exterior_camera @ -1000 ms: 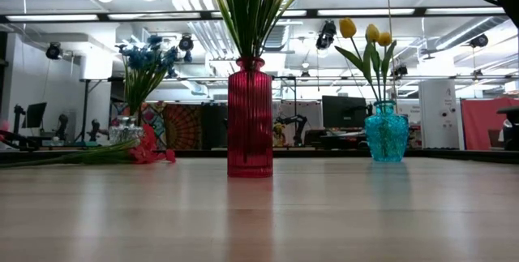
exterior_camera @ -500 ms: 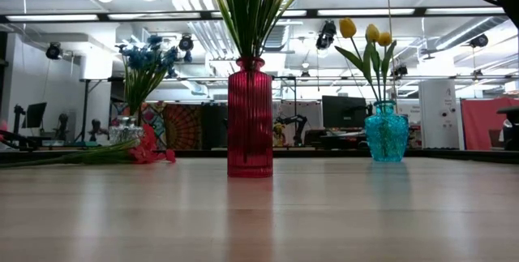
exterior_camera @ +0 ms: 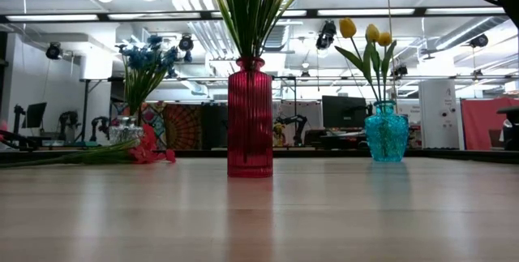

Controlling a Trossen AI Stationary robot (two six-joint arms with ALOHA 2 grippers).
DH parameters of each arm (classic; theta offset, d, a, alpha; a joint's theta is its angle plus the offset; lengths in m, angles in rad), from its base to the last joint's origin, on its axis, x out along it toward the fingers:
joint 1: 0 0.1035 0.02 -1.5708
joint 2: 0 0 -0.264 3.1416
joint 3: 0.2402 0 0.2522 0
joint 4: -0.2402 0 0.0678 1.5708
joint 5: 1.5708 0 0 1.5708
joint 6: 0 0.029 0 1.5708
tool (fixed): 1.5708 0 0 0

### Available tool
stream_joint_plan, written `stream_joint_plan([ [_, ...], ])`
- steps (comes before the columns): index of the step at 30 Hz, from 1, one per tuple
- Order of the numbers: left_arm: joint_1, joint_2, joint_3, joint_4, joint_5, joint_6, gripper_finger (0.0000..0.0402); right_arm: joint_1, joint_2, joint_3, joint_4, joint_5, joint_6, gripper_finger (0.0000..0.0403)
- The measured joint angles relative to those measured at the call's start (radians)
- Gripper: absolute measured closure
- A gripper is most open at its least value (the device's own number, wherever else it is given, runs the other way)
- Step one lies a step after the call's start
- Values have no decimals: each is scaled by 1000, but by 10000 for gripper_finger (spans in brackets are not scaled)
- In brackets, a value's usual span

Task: Sort flowers into vase by color
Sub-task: Put the blue flowers into the transparent vase

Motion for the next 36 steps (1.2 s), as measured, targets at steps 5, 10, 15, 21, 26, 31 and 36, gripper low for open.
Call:
stream_joint_plan([
  [5, 0, -43, 0, -23, -21, -11, 391, 0, -24, 0, -16, 3, 8, 235],
  [10, 0, -87, -1, -119, -108, -38, 391, 0, -49, 1, -54, 7, 27, 232],
  [15, 1, -103, -20, -203, -335, -79, 391, 0, -65, 1, -64, 56, 36, 230],
  [21, 14, -137, -125, -210, -409, -182, 391, 0, -65, 1, -72, 59, 37, 229],
  [26, 26, -215, -289, -115, -415, -234, 391, 0, -65, 1, -94, 59, 37, 230],
  [31, 47, -285, -437, 51, -522, -213, 391, 0, -65, 1, -101, 55, 37, 231],
  [36, 109, -289, -558, 153, -544, -210, 391, 0, -65, 1, -102, 54, 35, 230],
])
